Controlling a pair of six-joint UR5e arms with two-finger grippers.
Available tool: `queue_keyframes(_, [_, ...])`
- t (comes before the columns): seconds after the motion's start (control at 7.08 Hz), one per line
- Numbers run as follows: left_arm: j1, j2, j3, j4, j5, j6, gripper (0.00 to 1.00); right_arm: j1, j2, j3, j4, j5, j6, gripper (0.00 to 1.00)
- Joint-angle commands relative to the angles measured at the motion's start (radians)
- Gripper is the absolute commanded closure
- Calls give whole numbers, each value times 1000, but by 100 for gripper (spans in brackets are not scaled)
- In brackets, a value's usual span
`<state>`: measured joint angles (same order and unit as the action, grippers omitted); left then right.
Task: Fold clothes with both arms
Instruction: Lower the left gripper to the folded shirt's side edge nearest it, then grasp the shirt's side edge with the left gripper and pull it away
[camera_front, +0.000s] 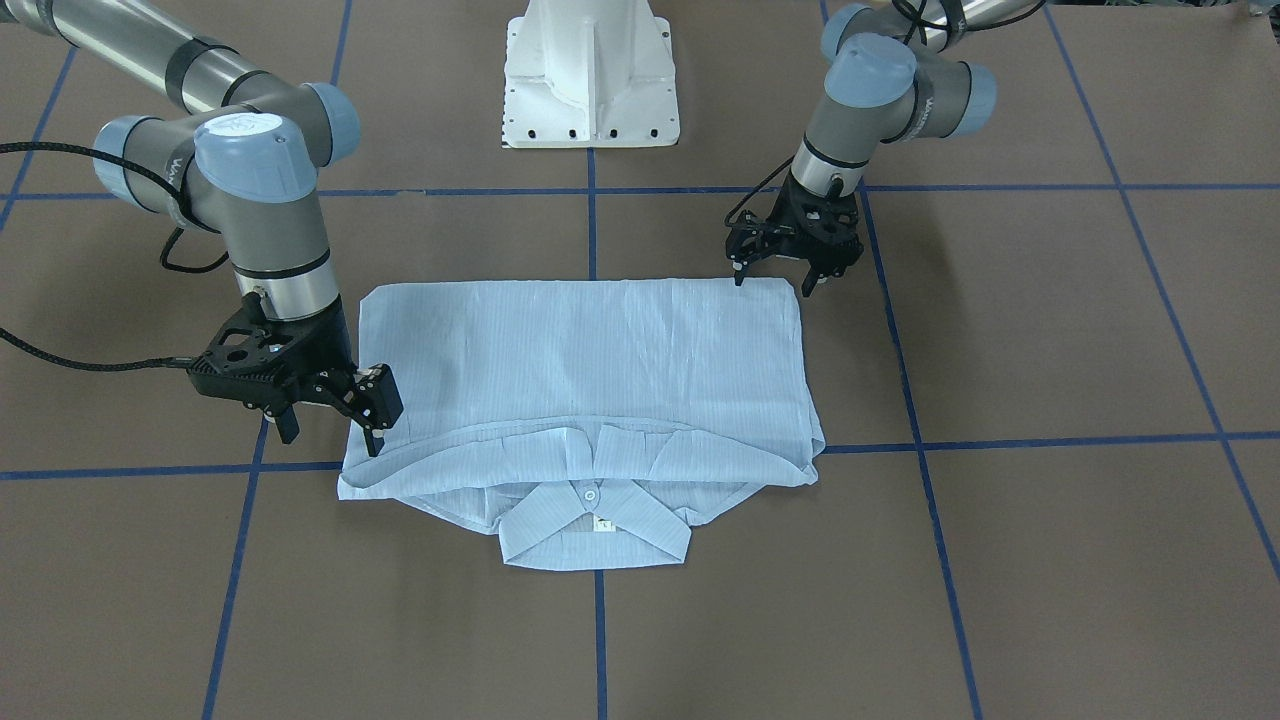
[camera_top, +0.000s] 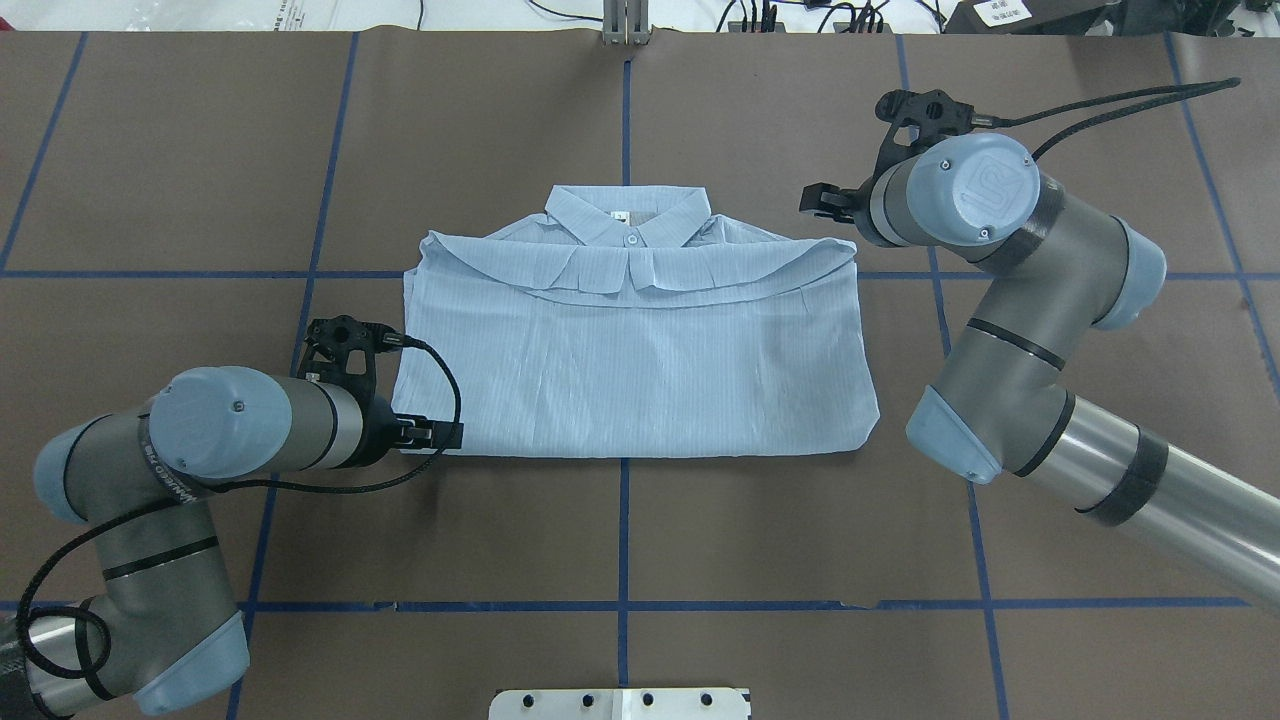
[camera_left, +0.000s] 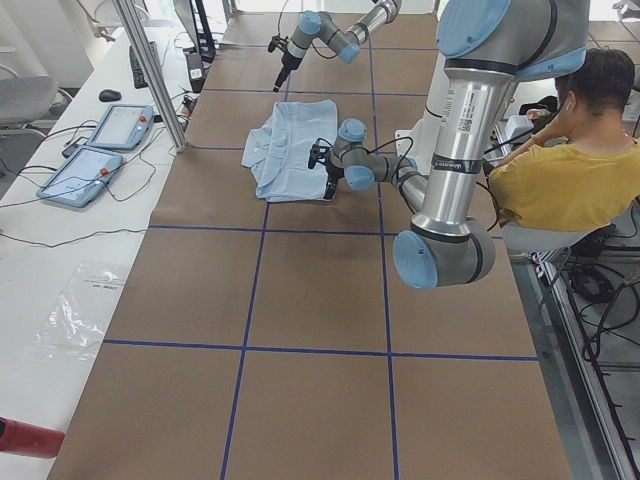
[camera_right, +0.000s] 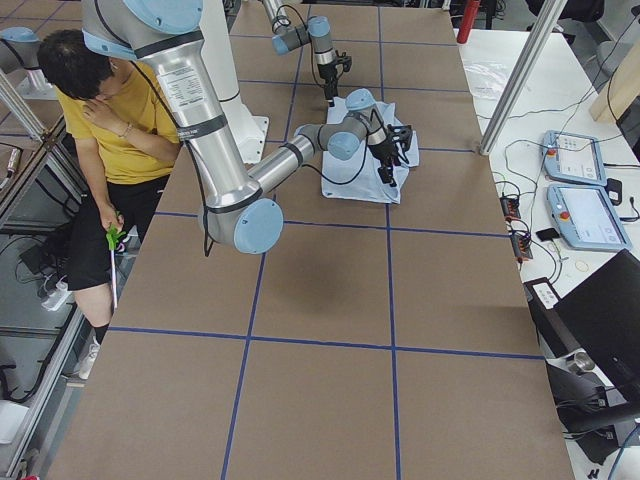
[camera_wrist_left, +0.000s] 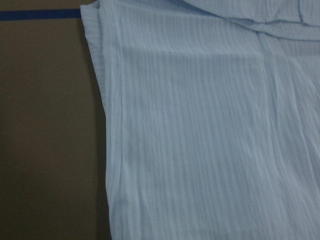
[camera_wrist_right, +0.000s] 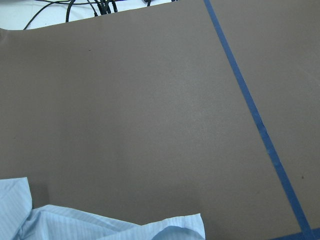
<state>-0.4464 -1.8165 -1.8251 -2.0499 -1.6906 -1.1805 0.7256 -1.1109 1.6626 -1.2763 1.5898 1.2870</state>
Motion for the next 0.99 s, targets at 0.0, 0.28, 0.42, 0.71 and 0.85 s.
queue_keyframes(0.0, [14, -1, 1, -1, -1, -27, 68, 0, 0, -1, 0, -2, 0, 0])
queue_keyframes(0.28, [20, -3, 0, -1, 0, -25, 100, -2, 0, -1, 0, -4, 0, 0])
queue_keyframes(0.42, [20, 2, -8, -1, 0, -21, 100, -2, -1, -1, 0, -5, 0, 0])
queue_keyframes(0.71, [-12, 54, -54, 8, -4, 40, 100, -2, 0, -1, 0, -5, 5, 0])
queue_keyframes(0.85, [-97, 90, -56, 8, -3, 111, 100, -3, 0, 0, 0, -5, 9, 0])
